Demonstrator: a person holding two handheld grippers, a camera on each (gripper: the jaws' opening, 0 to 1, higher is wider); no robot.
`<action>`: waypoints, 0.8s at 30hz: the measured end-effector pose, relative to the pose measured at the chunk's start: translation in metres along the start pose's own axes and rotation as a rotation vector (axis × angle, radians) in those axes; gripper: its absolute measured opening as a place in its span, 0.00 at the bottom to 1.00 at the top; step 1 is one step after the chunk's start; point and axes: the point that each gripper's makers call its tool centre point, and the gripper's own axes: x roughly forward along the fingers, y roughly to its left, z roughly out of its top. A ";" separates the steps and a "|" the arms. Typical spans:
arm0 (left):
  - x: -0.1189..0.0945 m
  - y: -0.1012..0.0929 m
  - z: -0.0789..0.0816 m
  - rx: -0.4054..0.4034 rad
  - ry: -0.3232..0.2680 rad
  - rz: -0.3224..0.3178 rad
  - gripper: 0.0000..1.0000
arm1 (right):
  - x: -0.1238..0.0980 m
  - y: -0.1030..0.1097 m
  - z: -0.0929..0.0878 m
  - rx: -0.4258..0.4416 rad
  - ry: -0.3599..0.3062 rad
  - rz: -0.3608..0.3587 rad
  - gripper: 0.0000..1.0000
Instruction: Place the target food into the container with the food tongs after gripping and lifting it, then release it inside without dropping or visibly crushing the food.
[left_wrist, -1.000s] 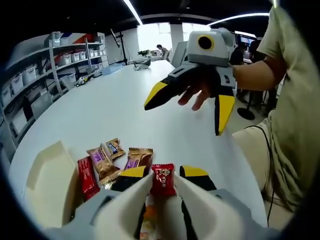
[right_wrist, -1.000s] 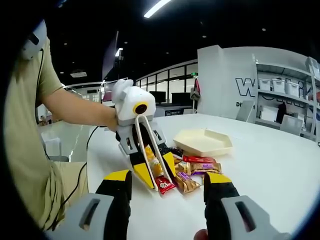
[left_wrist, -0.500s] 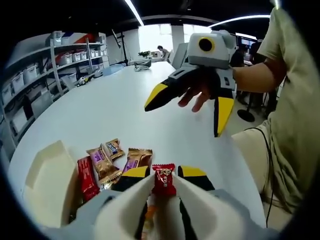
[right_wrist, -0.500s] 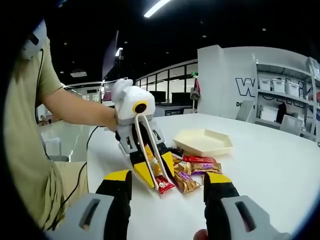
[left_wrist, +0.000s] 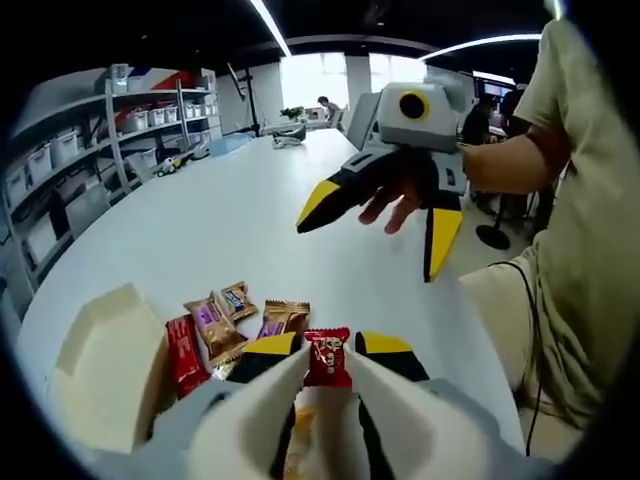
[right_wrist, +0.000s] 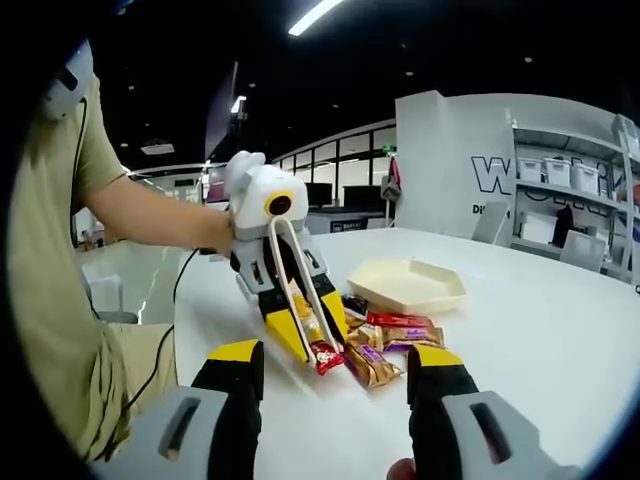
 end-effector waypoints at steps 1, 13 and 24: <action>-0.002 0.001 0.000 0.002 0.000 0.002 0.21 | 0.000 0.000 0.000 0.000 0.000 0.000 0.56; -0.025 0.014 0.009 -0.003 -0.019 0.029 0.21 | 0.000 0.000 0.001 0.002 -0.006 0.002 0.56; -0.047 0.033 0.017 0.001 -0.029 0.069 0.21 | 0.000 0.000 0.001 0.000 -0.007 0.002 0.56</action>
